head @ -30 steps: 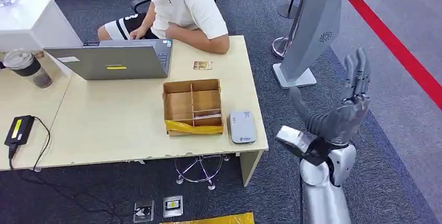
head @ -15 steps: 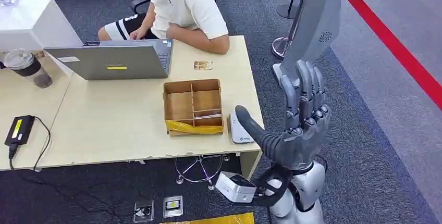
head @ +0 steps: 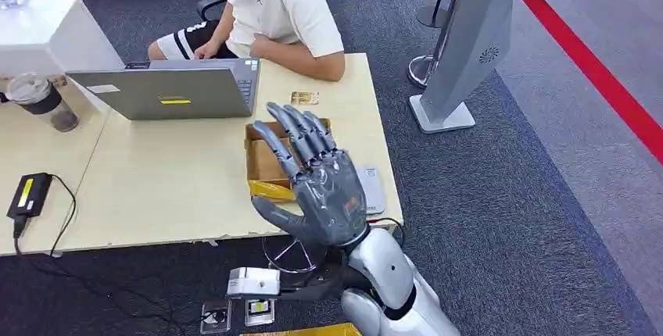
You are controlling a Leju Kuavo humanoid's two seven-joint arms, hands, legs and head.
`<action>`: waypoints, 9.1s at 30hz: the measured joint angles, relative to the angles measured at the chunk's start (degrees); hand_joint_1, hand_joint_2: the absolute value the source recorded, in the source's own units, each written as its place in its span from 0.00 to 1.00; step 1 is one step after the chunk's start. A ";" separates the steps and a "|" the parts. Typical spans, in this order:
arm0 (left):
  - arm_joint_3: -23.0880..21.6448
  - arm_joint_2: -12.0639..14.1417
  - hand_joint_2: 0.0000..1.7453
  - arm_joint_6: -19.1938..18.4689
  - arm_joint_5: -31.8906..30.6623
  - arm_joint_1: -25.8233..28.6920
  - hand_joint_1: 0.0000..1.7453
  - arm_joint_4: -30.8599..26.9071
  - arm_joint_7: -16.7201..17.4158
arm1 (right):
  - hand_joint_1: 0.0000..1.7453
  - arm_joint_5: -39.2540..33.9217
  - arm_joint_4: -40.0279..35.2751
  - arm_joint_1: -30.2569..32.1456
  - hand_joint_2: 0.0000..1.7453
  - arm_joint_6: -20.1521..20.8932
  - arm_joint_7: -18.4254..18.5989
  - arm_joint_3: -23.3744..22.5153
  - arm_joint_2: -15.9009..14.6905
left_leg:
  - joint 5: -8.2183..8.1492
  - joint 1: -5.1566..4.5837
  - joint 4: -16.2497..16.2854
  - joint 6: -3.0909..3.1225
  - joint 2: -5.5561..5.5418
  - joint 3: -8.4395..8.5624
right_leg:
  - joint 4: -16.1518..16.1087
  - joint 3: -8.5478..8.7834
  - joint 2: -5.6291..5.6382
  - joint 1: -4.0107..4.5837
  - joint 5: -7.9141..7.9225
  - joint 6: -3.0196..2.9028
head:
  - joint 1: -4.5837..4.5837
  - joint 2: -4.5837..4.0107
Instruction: Pass the card to the sensor for recognition and then transmit it.
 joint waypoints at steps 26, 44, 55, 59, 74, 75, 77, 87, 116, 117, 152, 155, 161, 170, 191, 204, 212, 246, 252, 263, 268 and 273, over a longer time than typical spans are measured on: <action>-0.02 0.11 1.00 -0.31 -3.63 0.01 0.00 0.00 -1.86 | 0.00 -1.94 20.96 -11.14 1.00 12.45 11.19 3.76 -1.11 | -0.01 0.00 0.00 0.00 0.02 0.00 | -0.01 -0.02 0.07 0.00 0.00 0.00 | 0.00 0.00; -0.02 -0.22 1.00 -0.09 -5.92 -0.01 0.00 0.00 -3.13 | 0.00 -3.62 40.03 -18.89 1.00 11.84 12.67 4.22 1.75 | 0.01 0.00 0.01 -0.01 0.02 0.02 | -0.01 -0.03 0.08 -0.01 0.01 0.00 | 0.00 0.00; -0.02 -0.37 1.00 -0.15 -6.45 -0.30 0.00 0.00 -3.21 | 0.00 -3.69 46.18 -19.08 1.00 11.45 13.31 4.21 1.88 | 0.01 0.00 0.01 -0.01 0.05 0.02 | -0.01 -0.04 0.11 0.00 0.01 0.00 | -0.02 0.00; -0.02 -0.37 1.00 -0.17 -6.89 -0.44 0.00 0.00 -3.21 | 0.02 -3.69 47.36 -19.08 1.00 11.21 13.70 4.15 1.79 | 0.01 0.00 0.01 -0.01 0.07 0.03 | -0.01 -0.06 0.13 0.00 0.01 0.00 | -0.02 0.00; -0.02 -0.42 1.00 0.20 -6.43 -0.88 0.00 0.00 -3.21 | 0.12 -3.76 49.43 -19.08 1.00 8.34 12.61 3.30 1.88 | 0.01 0.00 0.01 -0.01 0.08 0.02 | 0.00 -0.05 0.13 0.00 0.02 0.00 | -0.02 0.00; -0.02 -0.42 1.00 0.31 -6.43 -0.81 0.00 0.00 -3.21 | 0.12 -3.78 49.46 -19.08 1.00 8.12 12.45 3.30 2.03 | 0.01 0.00 0.01 -0.01 0.08 0.01 | 0.00 -0.05 0.13 0.00 0.02 0.00 | 0.00 0.00; -0.02 -0.42 1.00 0.46 -6.40 -0.67 0.00 0.00 -3.21 | 0.12 -3.93 49.59 -19.09 1.00 8.04 12.32 3.25 2.27 | 0.01 0.00 0.01 -0.01 0.08 0.02 | 0.01 -0.05 0.14 0.00 0.02 0.00 | -0.02 0.00; -0.02 -0.42 1.00 0.46 -6.38 -0.55 0.00 0.00 -3.21 | 0.24 -3.95 49.85 -19.14 1.00 7.73 11.97 3.21 2.82 | 0.01 0.00 0.01 -0.01 0.08 0.02 | 0.00 -0.04 0.13 0.00 0.02 0.01 | -0.02 0.00; -0.02 -0.52 1.00 0.28 -5.23 -0.36 0.00 0.02 -2.21 | 0.62 -3.60 54.31 -19.94 1.00 7.32 11.49 3.27 5.99 | 0.01 0.00 0.01 -0.01 0.08 0.02 | 0.01 -0.04 0.13 0.00 0.02 0.00 | -0.02 0.00; -0.02 -0.52 1.00 0.30 -5.20 -0.36 0.00 0.00 -2.16 | 0.62 -3.60 54.46 -19.96 1.00 7.32 11.60 3.27 6.08 | 0.01 0.00 0.01 -0.01 0.08 0.02 | 0.01 -0.04 0.13 0.00 0.02 0.00 | 0.00 0.00; -0.02 -1.01 1.00 0.22 -3.96 -0.11 0.00 0.02 0.85 | 0.24 -4.48 58.16 -21.70 1.00 6.05 13.05 3.41 8.22 | 0.01 0.00 0.01 -0.01 0.08 0.02 | 0.00 -0.05 0.13 0.00 0.02 0.00 | -0.02 0.00; -0.02 -1.01 1.00 0.28 -3.93 -0.10 0.00 0.02 1.01 | 0.30 -4.85 58.29 -21.86 1.00 5.76 13.31 3.38 8.22 | 0.01 0.00 0.01 -0.01 0.08 0.02 | 0.00 -0.05 0.13 0.00 0.02 0.00 | 0.00 0.00; -0.02 -1.01 1.00 0.50 -3.50 -0.08 0.00 0.02 1.44 | 0.33 -5.51 58.88 -22.23 1.00 5.02 13.90 3.32 8.18 | 0.01 0.00 0.01 -0.01 0.08 0.03 | 0.00 -0.05 0.14 0.00 0.02 0.00 | 0.00 0.00; 0.00 -1.14 1.00 0.77 -3.19 -0.03 0.00 0.02 2.47 | 0.47 -6.12 59.79 -22.65 1.00 4.36 14.40 3.30 8.18 | 0.01 0.00 0.01 -0.01 0.08 0.02 | 0.00 -0.05 0.13 0.00 0.02 0.00 | 0.00 0.00; 0.02 -1.29 1.00 0.98 -3.30 0.03 0.00 0.02 3.26 | 0.91 -6.73 60.34 -23.04 1.00 2.86 17.29 2.40 5.95 | 0.01 0.00 0.01 -0.01 0.08 0.02 | 0.00 -0.05 0.13 0.00 0.02 0.00 | 0.00 0.00; 0.02 -1.29 1.00 1.03 -2.93 0.03 0.00 0.02 3.56 | 0.87 -6.99 60.34 -23.04 1.00 2.03 16.65 2.25 5.64 | 0.01 0.00 0.01 -0.01 0.08 0.02 | 0.00 -0.05 0.13 0.00 0.02 0.00 | -0.02 0.00; 0.02 -1.29 1.00 1.05 -2.73 0.03 0.00 0.02 3.87 | 0.88 -6.90 60.34 -23.04 1.00 1.94 16.10 2.25 5.68 | 0.01 0.00 0.01 -0.01 0.08 0.02 | 0.01 -0.04 0.13 0.00 0.02 0.00 | -0.02 0.00; 0.07 -1.33 1.00 1.22 -5.27 -0.25 0.00 0.02 -0.18 | 1.00 -3.93 22.30 -24.80 1.00 -3.22 14.95 -2.23 1.66 | 0.13 0.03 0.01 -0.07 0.16 0.03 | 0.07 -0.06 0.11 0.03 0.14 -0.09 | 0.00 0.00; -0.17 -1.48 1.00 0.81 -5.77 -0.42 0.00 0.02 -1.22 | 1.00 -0.43 35.64 -30.02 1.00 -1.30 19.36 -2.45 1.86 | 0.17 0.02 0.01 -0.08 0.02 -0.03 | 0.06 -0.08 0.03 0.02 0.15 -0.09 | -0.04 0.00; -0.22 -1.51 1.00 1.38 -5.25 -0.63 0.00 0.02 -0.96 | 0.99 2.80 46.77 -33.79 1.00 -0.27 21.66 -2.43 2.84 | 0.17 0.03 0.02 -0.09 0.04 -0.04 | 0.06 -0.11 0.08 0.04 0.15 -0.09 | -0.02 0.00; -0.22 -1.42 1.00 1.95 -5.18 -0.59 0.00 0.02 -0.48 | 0.00 3.59 48.98 -34.00 1.00 -1.34 22.79 -2.45 3.45 | 0.17 0.04 0.02 -0.09 0.04 -0.03 | 0.06 -0.11 0.09 0.04 0.16 -0.10 | -0.02 0.00; -0.22 -1.35 1.00 2.58 -4.06 -0.56 0.00 0.02 0.26 | 0.00 0.67 49.87 -33.98 1.00 -3.66 20.65 -2.91 3.59 | 0.17 0.03 0.02 -0.09 0.04 -0.04 | 0.05 -0.12 0.09 0.03 0.16 -0.10 | -0.02 0.00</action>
